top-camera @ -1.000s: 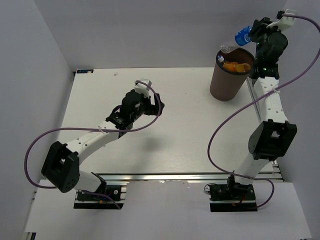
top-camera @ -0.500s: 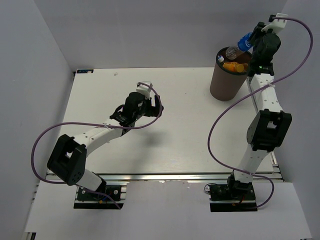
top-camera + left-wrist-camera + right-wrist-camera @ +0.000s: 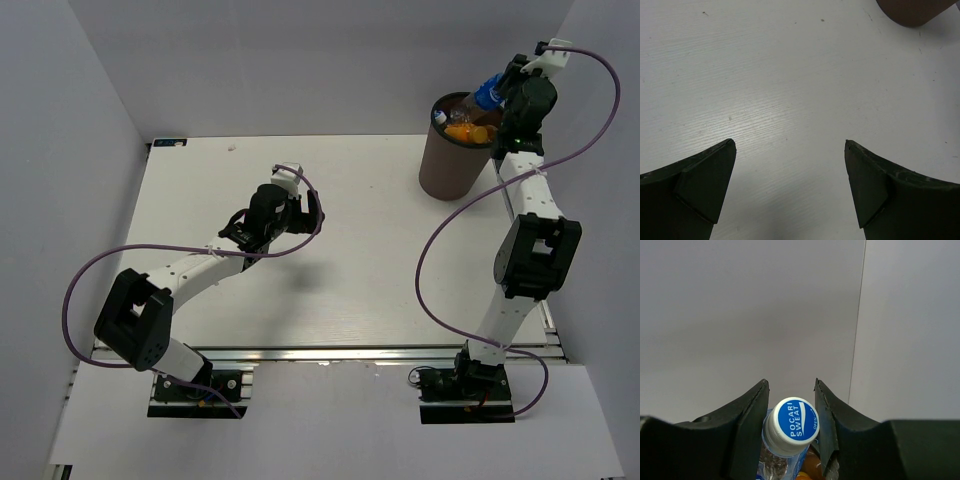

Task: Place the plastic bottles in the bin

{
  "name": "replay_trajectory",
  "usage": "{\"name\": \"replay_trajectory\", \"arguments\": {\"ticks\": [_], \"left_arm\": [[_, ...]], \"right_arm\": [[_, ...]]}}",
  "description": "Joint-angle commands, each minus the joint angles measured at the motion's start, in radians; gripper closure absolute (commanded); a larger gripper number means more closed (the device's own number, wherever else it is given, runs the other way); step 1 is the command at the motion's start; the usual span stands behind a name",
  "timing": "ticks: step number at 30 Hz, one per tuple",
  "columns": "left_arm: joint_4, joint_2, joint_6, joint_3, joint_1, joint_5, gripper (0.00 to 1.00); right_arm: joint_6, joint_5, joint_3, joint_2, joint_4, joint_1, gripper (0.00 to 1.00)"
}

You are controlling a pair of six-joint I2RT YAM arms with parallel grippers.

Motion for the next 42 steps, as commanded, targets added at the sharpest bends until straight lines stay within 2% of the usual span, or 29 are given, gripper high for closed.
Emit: {"name": "replay_trajectory", "arguments": {"ticks": [1,2,3,7,13,16,17,18,26,31,42], "left_arm": [[-0.009,-0.021,-0.003,0.011,0.003,-0.022,0.02],[-0.012,-0.023,-0.003,0.011,0.003,-0.025,0.02],[-0.016,-0.025,-0.003,0.011,0.003,-0.027,0.02],[-0.016,-0.025,-0.003,0.011,0.003,-0.025,0.02],[-0.008,-0.029,-0.006,0.011,0.003,-0.002,0.02],[-0.008,-0.029,-0.006,0.011,0.003,0.006,0.02],[-0.008,-0.028,-0.006,0.011,0.003,0.007,0.02],[-0.008,-0.028,-0.006,0.013,0.003,0.007,0.02],[-0.006,-0.005,-0.003,0.021,0.003,0.004,0.02],[-0.008,0.011,-0.002,0.033,0.003,0.012,0.02],[0.001,0.051,0.0,0.053,0.003,0.032,0.02]], "right_arm": [[0.004,-0.005,-0.015,0.043,-0.015,0.005,0.73],[0.004,0.008,-0.015,0.045,-0.016,0.005,0.58],[0.004,0.019,-0.019,0.043,-0.016,0.003,0.53],[-0.006,0.048,-0.024,0.03,-0.007,0.002,0.46],[0.018,0.024,0.002,0.013,-0.016,-0.013,0.41],[0.024,-0.011,0.027,0.02,-0.041,-0.016,0.31],[0.026,-0.014,0.049,0.026,-0.062,-0.016,0.17],[0.024,-0.017,0.062,0.031,-0.073,-0.018,0.11],[0.02,-0.022,0.103,0.051,-0.108,-0.027,0.11],[-0.013,0.038,0.122,0.039,-0.133,-0.044,0.11],[-0.042,0.006,0.06,-0.03,-0.154,-0.087,0.11]]}}
